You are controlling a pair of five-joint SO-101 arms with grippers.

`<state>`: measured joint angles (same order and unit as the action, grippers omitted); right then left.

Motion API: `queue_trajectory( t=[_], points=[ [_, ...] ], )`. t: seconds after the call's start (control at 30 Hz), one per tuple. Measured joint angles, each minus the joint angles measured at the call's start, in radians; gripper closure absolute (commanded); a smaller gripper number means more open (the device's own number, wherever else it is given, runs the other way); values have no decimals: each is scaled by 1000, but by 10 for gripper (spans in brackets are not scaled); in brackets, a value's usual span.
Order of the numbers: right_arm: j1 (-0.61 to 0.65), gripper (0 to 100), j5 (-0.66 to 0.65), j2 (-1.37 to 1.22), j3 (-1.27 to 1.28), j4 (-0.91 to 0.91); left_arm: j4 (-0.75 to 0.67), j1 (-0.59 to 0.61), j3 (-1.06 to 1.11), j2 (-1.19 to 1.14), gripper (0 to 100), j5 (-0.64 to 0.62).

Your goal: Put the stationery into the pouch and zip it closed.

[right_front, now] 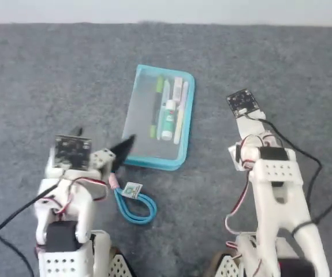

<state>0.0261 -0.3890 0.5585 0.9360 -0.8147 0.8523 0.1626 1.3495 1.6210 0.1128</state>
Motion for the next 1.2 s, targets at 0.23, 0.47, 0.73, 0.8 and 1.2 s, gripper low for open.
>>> queue_trajectory(
  t=[0.23,0.47,0.73,0.8,1.2],
  points=[
    [-23,963,86,295,167,-32,29,120,-115,2,592,0],
    [-26,961,87,557,353,-48,267,121,-269,6,709,0],
    [-29,961,94,841,457,-252,433,126,-368,8,934,0],
    [-31,961,94,921,486,-308,451,127,-370,8,927,0],
    [-31,957,94,1244,724,-365,463,130,-258,8,928,0]
  ],
)
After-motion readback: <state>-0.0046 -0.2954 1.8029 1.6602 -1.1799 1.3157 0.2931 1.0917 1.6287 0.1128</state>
